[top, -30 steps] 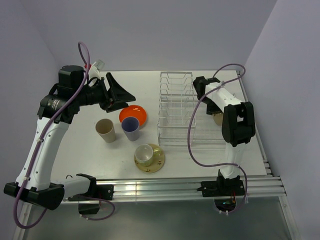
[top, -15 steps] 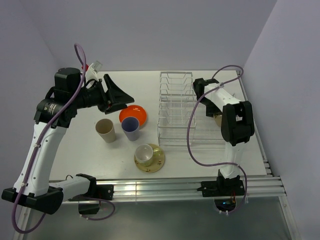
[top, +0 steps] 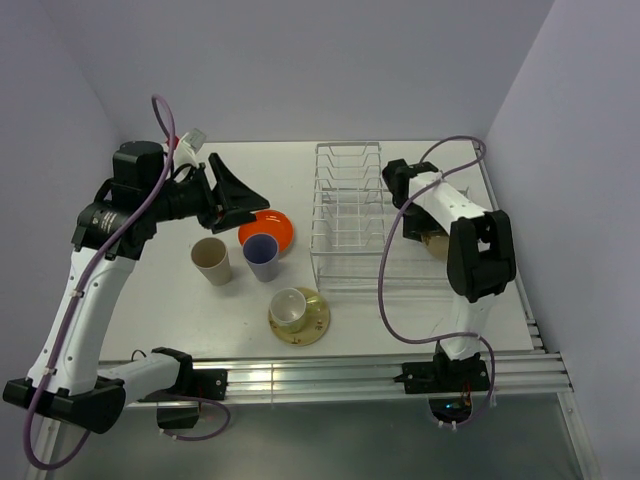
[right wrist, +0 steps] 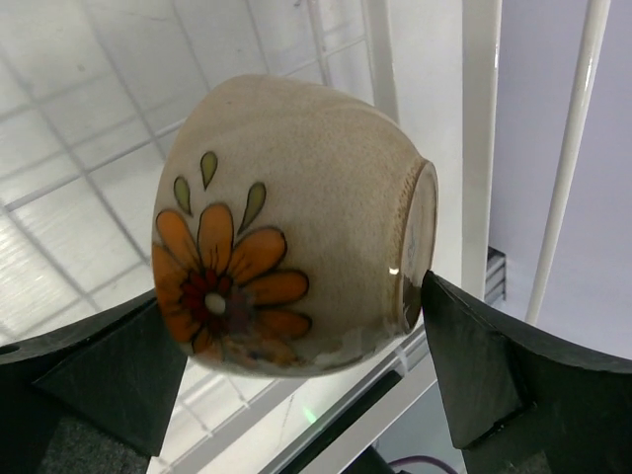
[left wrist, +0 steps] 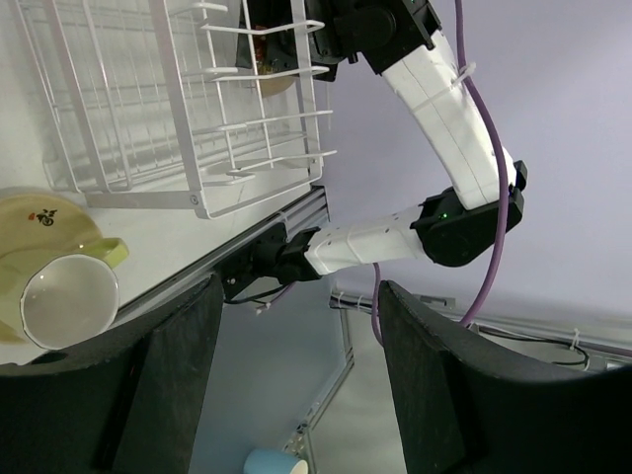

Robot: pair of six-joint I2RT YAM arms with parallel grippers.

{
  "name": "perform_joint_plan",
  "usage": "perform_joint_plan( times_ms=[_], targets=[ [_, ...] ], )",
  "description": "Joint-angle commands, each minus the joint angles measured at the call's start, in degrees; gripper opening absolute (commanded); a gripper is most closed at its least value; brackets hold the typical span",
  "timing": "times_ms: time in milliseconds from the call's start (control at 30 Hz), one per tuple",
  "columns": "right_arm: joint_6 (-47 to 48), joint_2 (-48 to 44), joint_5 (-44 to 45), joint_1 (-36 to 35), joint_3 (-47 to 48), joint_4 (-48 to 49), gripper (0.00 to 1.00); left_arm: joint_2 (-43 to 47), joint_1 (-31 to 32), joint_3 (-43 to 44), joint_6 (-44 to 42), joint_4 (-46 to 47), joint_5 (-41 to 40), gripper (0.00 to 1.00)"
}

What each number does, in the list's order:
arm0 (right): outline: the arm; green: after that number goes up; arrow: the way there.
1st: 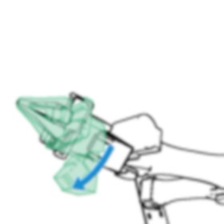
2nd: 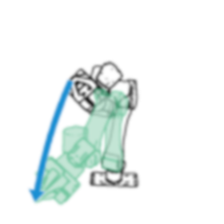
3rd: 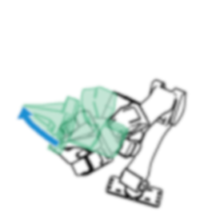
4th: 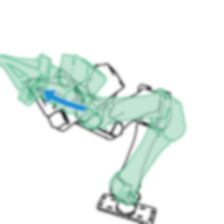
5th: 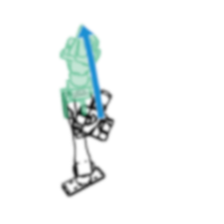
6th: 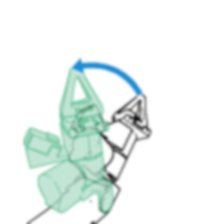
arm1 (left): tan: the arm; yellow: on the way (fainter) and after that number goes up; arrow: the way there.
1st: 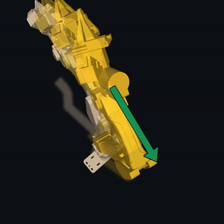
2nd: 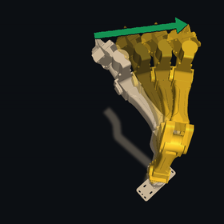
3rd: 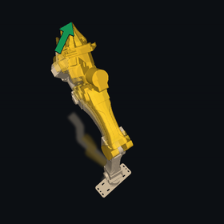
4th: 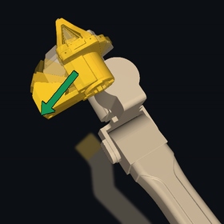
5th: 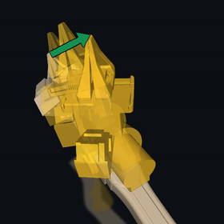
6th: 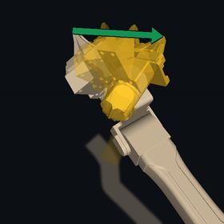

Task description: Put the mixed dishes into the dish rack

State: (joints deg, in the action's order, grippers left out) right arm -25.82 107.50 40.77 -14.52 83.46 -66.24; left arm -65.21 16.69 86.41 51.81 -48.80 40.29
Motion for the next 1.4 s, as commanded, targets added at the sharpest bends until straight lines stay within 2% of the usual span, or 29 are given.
perform_joint_plan(
  times_ms=[0, 333, 667, 967, 1367],
  targets=[
    [0.3, -4.7, -3.9, -0.9, 0.1, 1.8, 0.98, 1.9, -0.3, -0.2, 0.8, 3.2, 1.3, 0.70],
    [0.7, -6.8, -6.8, 0.0, -4.8, 4.2, 0.99, 2.9, -0.3, -2.2, 2.5, 5.1, 1.6, 0.70],
    [1.7, -12.1, -15.5, 3.5, -7.5, 7.6, 0.99, 3.0, -0.3, -2.7, 3.1, 5.9, 1.9, 0.70],
    [4.8, -13.7, -19.8, 5.2, -9.8, 9.4, 1.00, 2.9, -0.3, -3.3, 3.8, 7.0, 2.2, 0.70],
    [5.3, -10.6, -19.0, 5.1, -5.1, 8.8, 1.00, 3.1, -0.3, -3.2, 4.3, 7.0, 2.2, 0.70]
  ],
)
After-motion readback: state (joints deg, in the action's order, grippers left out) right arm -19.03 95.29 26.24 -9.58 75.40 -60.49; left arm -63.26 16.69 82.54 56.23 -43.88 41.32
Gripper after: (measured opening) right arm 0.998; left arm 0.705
